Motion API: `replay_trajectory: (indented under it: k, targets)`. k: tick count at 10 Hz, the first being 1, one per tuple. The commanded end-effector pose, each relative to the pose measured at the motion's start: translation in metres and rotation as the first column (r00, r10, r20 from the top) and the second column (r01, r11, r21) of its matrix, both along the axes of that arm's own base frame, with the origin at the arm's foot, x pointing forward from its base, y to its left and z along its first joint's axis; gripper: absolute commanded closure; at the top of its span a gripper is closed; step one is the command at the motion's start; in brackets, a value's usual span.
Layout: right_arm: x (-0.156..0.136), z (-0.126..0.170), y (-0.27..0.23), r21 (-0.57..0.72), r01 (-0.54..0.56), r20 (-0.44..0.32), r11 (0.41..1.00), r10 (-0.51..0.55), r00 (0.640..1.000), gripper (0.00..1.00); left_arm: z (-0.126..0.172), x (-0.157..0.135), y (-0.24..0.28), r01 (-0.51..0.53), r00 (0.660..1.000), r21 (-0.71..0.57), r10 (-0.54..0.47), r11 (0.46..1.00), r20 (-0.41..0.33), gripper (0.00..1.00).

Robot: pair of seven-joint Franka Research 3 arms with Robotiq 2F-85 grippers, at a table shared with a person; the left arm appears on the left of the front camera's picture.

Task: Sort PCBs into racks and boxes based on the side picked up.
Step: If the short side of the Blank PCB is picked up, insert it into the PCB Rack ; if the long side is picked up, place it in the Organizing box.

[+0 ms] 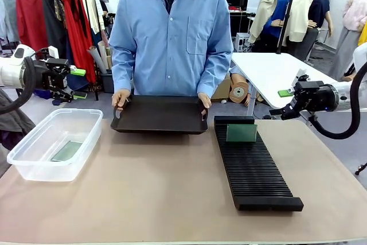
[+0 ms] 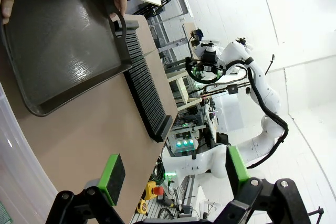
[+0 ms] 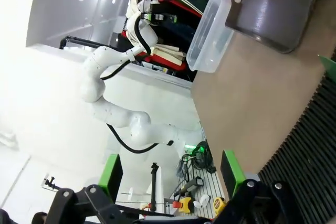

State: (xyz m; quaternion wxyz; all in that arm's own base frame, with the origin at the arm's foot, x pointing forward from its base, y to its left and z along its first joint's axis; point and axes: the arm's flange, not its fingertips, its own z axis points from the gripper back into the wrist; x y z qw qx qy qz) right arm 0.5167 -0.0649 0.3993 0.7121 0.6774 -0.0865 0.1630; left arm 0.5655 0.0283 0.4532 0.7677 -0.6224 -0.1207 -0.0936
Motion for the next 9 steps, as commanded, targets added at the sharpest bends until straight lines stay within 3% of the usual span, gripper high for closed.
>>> replay_trajectory:
  k: [1, 9]
  targets:
    - [-0.007, 0.011, 0.001, 0.049, 0.041, 0.003, 0.998, -0.041, 0.999, 0.0, 0.002, -0.001, 0.001, -0.003, 1.0, 0.001, 0.003, 1.0, 0.004, 0.0]
    - [0.001, 0.002, -0.001, 0.019, 0.015, 0.006, 1.0, -0.015, 1.0, 0.0, 0.002, -0.001, 0.001, -0.003, 1.0, 0.001, 0.003, 1.0, 0.004, 0.0]
